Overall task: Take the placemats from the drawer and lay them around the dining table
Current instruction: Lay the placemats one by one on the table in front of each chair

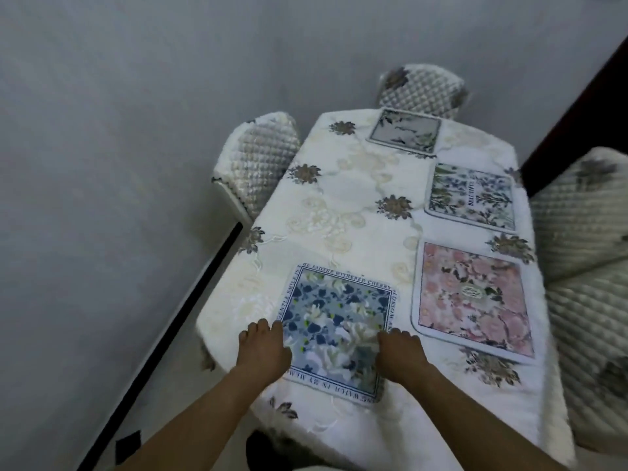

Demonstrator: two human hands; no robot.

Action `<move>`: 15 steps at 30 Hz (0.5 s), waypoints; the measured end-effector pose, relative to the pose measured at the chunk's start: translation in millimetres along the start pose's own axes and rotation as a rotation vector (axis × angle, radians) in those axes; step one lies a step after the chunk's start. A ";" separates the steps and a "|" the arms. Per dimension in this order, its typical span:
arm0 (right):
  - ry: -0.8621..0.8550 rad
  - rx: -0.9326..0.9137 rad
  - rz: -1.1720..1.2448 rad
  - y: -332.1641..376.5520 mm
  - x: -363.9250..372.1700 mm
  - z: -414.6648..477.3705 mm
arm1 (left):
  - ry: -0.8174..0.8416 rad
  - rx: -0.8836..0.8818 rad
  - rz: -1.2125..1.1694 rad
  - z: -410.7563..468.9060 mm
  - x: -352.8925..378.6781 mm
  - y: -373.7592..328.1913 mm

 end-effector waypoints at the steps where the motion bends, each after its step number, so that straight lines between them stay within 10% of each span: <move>1: 0.012 0.064 0.027 -3.7 4.7 0.8 | 0.016 0.032 0.003 13.4 0.7 3.9; 15: -0.006 0.472 0.466 -17.6 39.7 6.6 | 0.100 0.031 -0.203 90.4 13.7 6.7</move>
Point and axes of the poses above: each hand's wrist, its own z-axis towards the middle knuckle, its own x-axis out of the palm, y = z × x, the point moved 9 cm from there along z, towards the middle knuckle, and after that the axes turned 4 degrees about -z, right-handed, at the moved point
